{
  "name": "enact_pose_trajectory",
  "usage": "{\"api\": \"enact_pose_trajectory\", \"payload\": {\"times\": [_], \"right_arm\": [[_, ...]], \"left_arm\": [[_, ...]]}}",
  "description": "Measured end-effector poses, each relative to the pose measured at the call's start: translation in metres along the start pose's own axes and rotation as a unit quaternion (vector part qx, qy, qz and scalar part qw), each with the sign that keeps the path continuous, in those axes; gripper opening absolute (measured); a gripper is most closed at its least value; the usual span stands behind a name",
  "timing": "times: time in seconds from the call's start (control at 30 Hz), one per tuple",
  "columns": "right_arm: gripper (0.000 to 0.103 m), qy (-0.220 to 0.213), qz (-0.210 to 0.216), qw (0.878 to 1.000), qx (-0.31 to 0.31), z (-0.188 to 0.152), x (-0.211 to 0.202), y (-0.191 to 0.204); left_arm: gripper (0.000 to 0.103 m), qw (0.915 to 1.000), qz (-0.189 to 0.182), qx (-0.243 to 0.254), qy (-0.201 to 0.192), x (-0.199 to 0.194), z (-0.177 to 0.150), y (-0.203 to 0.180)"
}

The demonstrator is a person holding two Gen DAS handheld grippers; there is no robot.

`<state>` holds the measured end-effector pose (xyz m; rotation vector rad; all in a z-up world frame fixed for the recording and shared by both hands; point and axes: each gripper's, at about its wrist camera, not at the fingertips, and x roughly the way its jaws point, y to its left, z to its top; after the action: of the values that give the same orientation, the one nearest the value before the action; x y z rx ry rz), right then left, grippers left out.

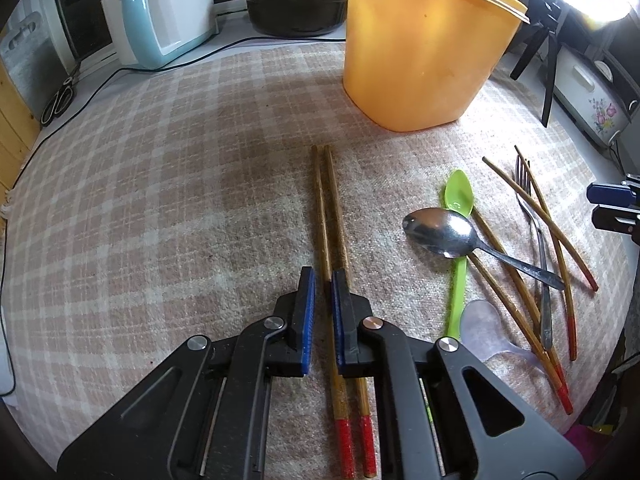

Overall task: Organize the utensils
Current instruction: 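Lower the left tool to a red-tipped chopstick while the right tool lowers to another chopstick, then close the left gripper on its chopstick and lift while the right gripper does the same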

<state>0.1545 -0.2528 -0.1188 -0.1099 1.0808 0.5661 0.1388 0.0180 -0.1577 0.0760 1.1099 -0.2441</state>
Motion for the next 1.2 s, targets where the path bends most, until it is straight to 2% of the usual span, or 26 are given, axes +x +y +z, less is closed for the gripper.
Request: {"api": "enact_pose_trajectory", "payload": {"times": [0.27, 0.5, 0.73, 0.9, 1.2], "right_arm": [[0.033, 0.034, 0.016, 0.999, -0.021, 0.013, 0.023, 0.006], [0.033, 0.06, 0.023, 0.997, -0.044, 0.028, 0.047, 0.016], [0.032, 0.082, 0.003, 0.995, -0.057, 0.036, 0.073, 0.021], [0.008, 0.091, 0.018, 0.995, -0.045, 0.04, 0.083, 0.022], [0.006, 0.056, 0.027, 0.998, -0.028, 0.046, 0.058, 0.02]], "left_arm": [[0.007, 0.9999, -0.003, 0.005, 0.01, 0.01, 0.006, -0.002], [0.005, 0.9995, -0.023, -0.019, 0.002, 0.015, 0.01, 0.007], [0.004, 0.9971, -0.048, -0.058, -0.003, 0.015, 0.012, 0.02], [0.004, 0.9961, -0.052, -0.07, -0.008, 0.01, 0.008, 0.022], [0.004, 0.9939, -0.058, -0.086, -0.038, -0.012, 0.004, 0.025]]}}
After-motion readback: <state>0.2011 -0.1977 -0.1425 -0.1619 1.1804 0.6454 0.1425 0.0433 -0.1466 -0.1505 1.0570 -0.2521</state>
